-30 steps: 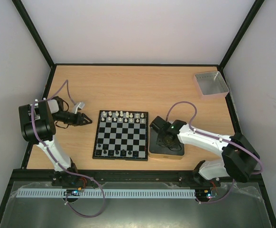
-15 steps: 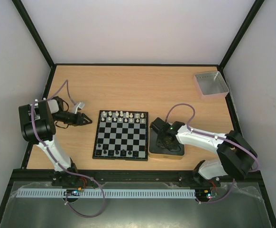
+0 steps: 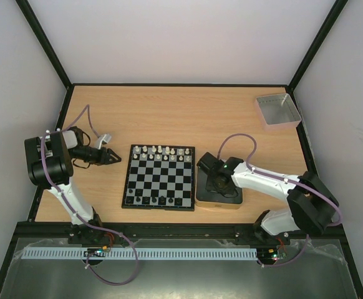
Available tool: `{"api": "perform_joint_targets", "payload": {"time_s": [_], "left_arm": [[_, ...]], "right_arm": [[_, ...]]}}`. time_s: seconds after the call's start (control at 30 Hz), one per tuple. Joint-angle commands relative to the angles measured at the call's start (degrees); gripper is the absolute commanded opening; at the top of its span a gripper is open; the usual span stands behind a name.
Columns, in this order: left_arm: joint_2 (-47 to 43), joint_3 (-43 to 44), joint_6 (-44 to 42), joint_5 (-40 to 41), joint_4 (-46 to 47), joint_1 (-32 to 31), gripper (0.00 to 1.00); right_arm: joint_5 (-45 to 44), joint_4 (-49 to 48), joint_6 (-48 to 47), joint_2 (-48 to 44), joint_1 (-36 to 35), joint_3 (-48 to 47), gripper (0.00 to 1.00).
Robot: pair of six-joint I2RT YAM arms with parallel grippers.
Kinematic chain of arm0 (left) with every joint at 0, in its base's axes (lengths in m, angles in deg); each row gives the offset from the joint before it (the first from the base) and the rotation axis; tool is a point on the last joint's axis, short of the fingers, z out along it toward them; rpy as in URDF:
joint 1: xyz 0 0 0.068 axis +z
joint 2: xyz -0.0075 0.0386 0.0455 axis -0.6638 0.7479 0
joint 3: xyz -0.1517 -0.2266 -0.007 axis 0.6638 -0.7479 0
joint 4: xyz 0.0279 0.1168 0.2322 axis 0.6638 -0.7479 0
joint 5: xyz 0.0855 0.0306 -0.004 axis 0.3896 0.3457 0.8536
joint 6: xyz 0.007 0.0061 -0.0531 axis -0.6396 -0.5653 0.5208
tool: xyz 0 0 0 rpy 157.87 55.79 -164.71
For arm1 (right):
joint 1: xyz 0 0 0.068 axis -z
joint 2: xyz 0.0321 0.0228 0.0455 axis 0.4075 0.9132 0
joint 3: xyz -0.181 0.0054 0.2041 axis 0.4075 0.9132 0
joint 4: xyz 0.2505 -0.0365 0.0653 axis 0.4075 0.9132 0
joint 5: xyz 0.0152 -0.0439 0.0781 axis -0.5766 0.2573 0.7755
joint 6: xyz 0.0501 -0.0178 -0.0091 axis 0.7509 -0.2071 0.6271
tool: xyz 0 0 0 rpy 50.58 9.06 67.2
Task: Set up the chess pieces on the board
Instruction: Pick up the chess piece from the storage box, then place the chess piece on the chessboard.
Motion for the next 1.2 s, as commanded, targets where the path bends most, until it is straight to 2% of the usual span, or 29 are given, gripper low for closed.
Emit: {"api": "perform_joint_targets", "payload": {"time_s": [0.0, 0.27, 0.57, 1.17], "left_arm": [[4.9, -2.79, -0.25, 14.4, 1.67, 0.37, 0.46], [4.88, -2.66, -0.62, 14.0, 1.39, 0.65, 0.46], [4.77, -2.79, -0.34, 14.12, 1.57, 0.91, 0.46], [4.13, -2.96, -0.25, 14.0, 1.84, 1.19, 0.46]], "right_arm": [[-3.27, 6.06, -0.01, -2.07, -0.95, -5.7, 0.08], [-5.69, 10.54, 5.46, 2.02, -11.72, -16.27, 0.09], [-3.64, 7.1, 9.94, 8.29, -21.81, -17.77, 0.09], [-1.82, 3.63, 9.44, 12.49, -23.93, -17.62, 0.09]]}}
